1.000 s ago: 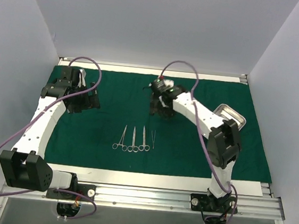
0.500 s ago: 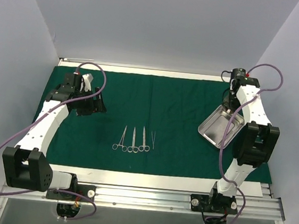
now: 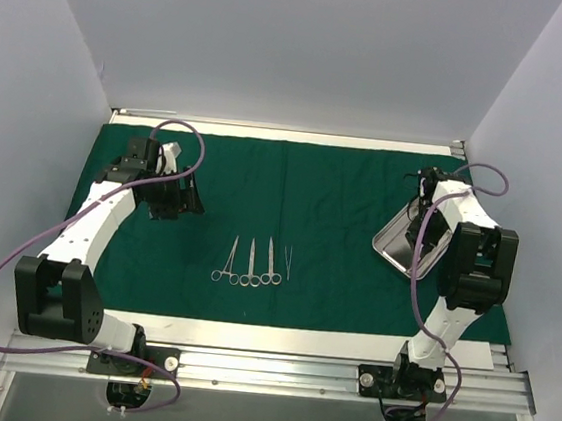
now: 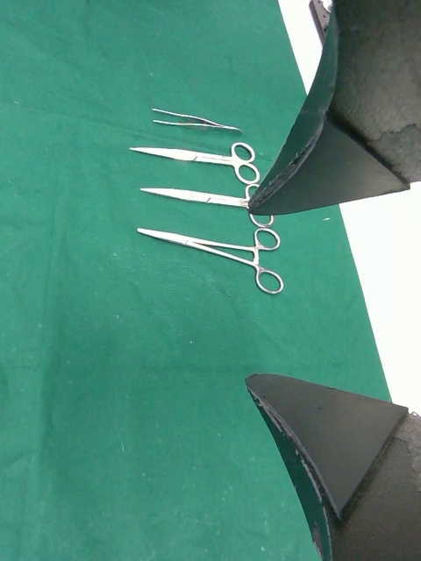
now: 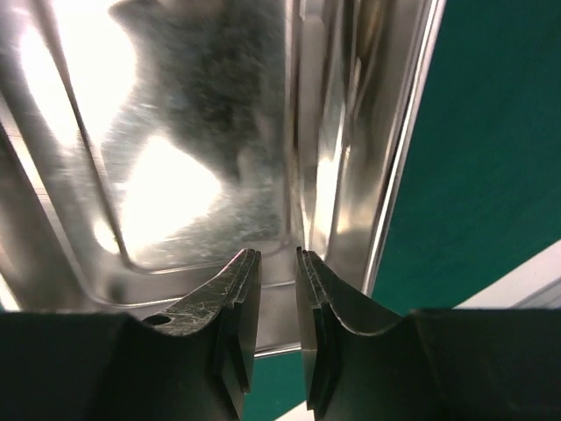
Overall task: Open and lay out the surgical kit
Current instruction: Pick up the medical item from the container.
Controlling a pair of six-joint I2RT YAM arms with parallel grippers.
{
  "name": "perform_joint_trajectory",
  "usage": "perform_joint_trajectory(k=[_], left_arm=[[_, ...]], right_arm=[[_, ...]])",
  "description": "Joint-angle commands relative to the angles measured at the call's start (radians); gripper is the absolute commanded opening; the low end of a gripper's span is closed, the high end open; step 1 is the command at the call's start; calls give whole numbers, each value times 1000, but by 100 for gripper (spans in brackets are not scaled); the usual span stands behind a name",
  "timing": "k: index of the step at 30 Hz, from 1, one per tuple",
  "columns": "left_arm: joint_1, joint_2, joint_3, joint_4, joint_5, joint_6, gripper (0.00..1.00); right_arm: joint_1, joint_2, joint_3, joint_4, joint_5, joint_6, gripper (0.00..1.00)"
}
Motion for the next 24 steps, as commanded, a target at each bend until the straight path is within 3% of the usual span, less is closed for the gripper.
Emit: perform_joint_trajectory(k=[1,17,20,21,24], left_arm=[[2,16,44,27,40,2,81],[4,23,58,-4,23,6,79],[4,25,63,-4,20,3,78],[4,25,69,-7,15,-1,77],[4,22,92,-16,27,-10,74]], right_arm=[[-28,-53,-45,-19,1,12,25],[-75,-7,-170,122,-72,-1,29],[-84,16,-164,131,-98,-6,18],[-84,9,-154,130,-100,-14,6],[-82,-36,-50,81,-86,-29,0]])
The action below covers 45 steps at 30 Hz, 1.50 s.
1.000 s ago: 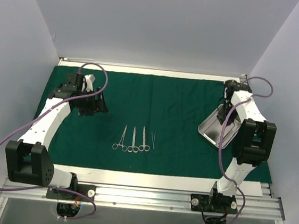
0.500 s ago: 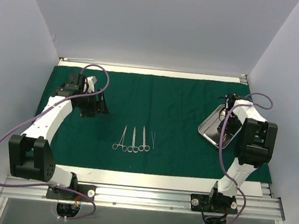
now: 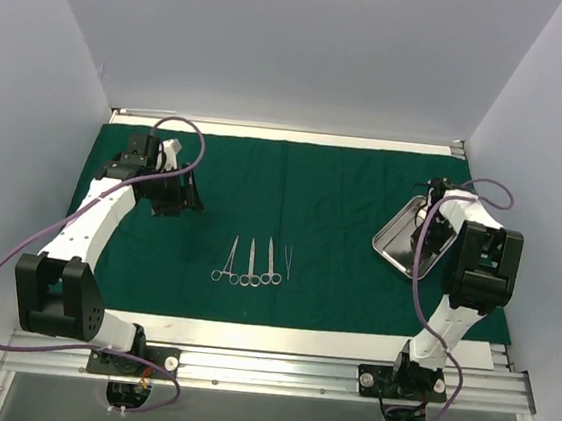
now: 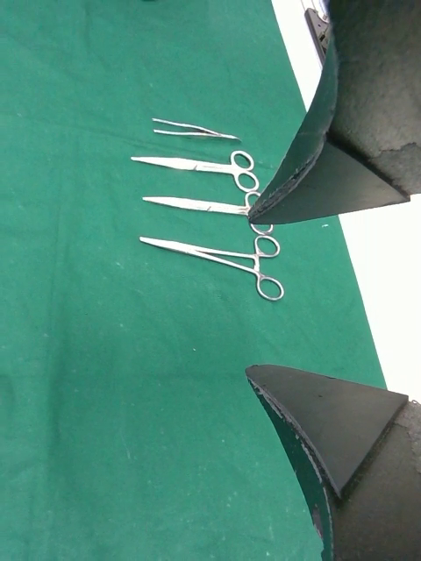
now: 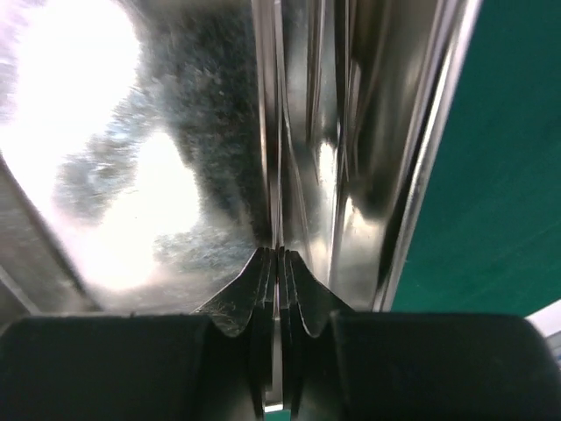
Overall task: Open and lay out the surgical kit
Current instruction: Pick up the medical item from the container, then place the medical item in the surgical kit.
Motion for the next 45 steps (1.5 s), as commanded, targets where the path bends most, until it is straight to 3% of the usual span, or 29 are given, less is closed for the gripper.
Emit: perform_joint_trajectory(k=[1,7,8,9,13,16,23,33,38,39,43,45], left_arm=[[4,0,76,-9,23,-11,73],[2,27,105,96,184,-90,73],[2,33,102,127,267,-112,73],[2,49,99,163,309,-170,73],[-39,66,56,472,497,-372,75],[-75,72,29,645,543,-503,79],[-209,109,101,672,543,-572,81],[-260,98,90,666,523,-572,79],[-257,133,131,550,505,-586,73],[-257,139,153,416,479,-580,72],[-257,133,185,240,382,-626,69],[-257,113,200,171,338,-664,68]], right_arm=[[-8,-51,142,-110,10,-26,0],[53,-144,390,-224,-64,-67,0],[93,-154,397,-212,-103,-110,0],[115,-175,396,-191,-260,-139,0],[265,-232,330,-82,-609,-260,0],[418,-293,290,-7,-692,-303,0],[633,-327,247,97,-907,-358,0],[678,-312,272,113,-1000,-369,0],[711,-292,314,60,-887,-398,0],[725,-287,325,26,-842,-406,0],[840,-246,400,-100,-314,-432,0],[892,-238,407,-117,-184,-423,0]])
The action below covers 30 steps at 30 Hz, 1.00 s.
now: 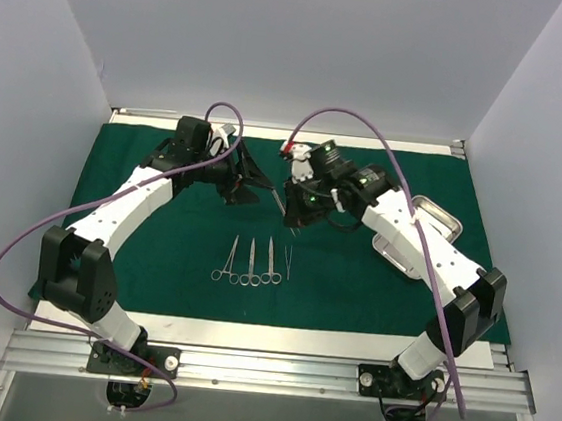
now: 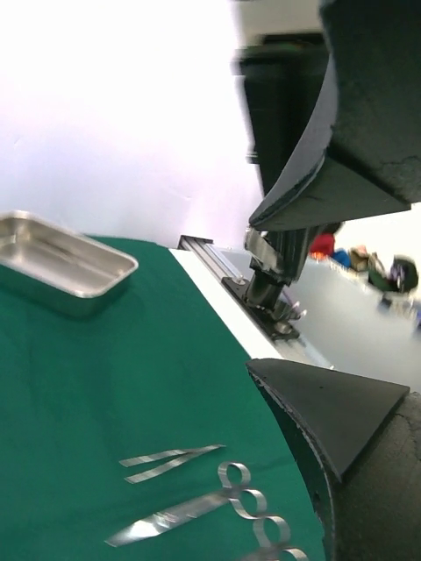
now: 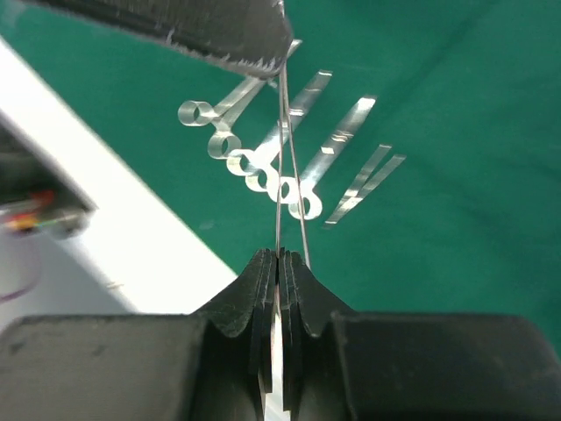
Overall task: Open and lay out the surgical kit
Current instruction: Place the medical item in the surgical kit.
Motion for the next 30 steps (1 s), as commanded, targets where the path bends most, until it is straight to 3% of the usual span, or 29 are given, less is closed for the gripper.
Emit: perform_joint_trajectory(k=[1,8,30], left_arm=[[3,-33,61,-191,-95,-82,68],[-3,-56,86,-225,-100,-175,69],[-90,17,129,-116,-77,-280,69]], right_arm=[[73,9,22,-83,387,-26,0],[131,-83,-44,-28,630,4,0],[261,-68,-57,-2,596,-2,0]])
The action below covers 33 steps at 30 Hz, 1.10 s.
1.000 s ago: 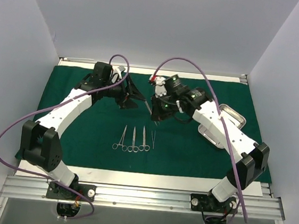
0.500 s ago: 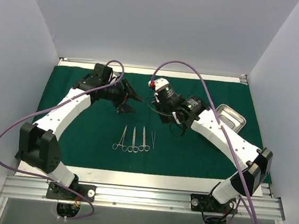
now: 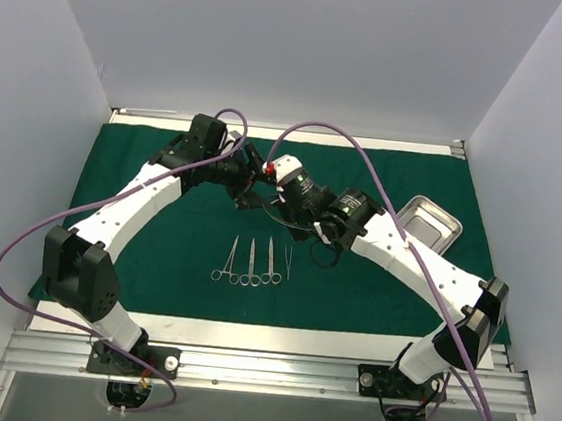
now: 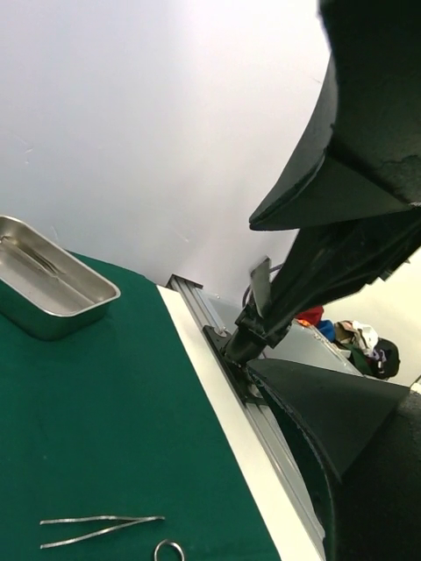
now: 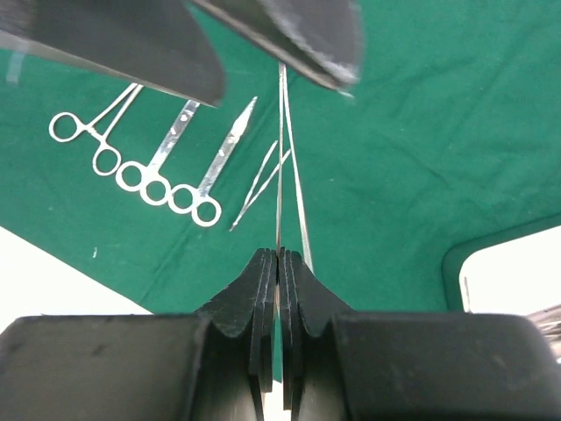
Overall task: Open and lay out the surgical kit
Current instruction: Place the medical item in the surgical kit.
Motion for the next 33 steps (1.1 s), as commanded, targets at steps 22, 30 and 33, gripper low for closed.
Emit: perform_joint_trajectory(k=[22,30,33], left_arm=[[-37,13,16,99,10,-10,2],[-38,17,28,121,1,30,2],[-38,9,24,142,-16,46,2]], right_arm=[[32,-31,19,1,48,53,0],[36,-42,62,-55,150,79,1],[35,-46,60,-65,166,109,31]])
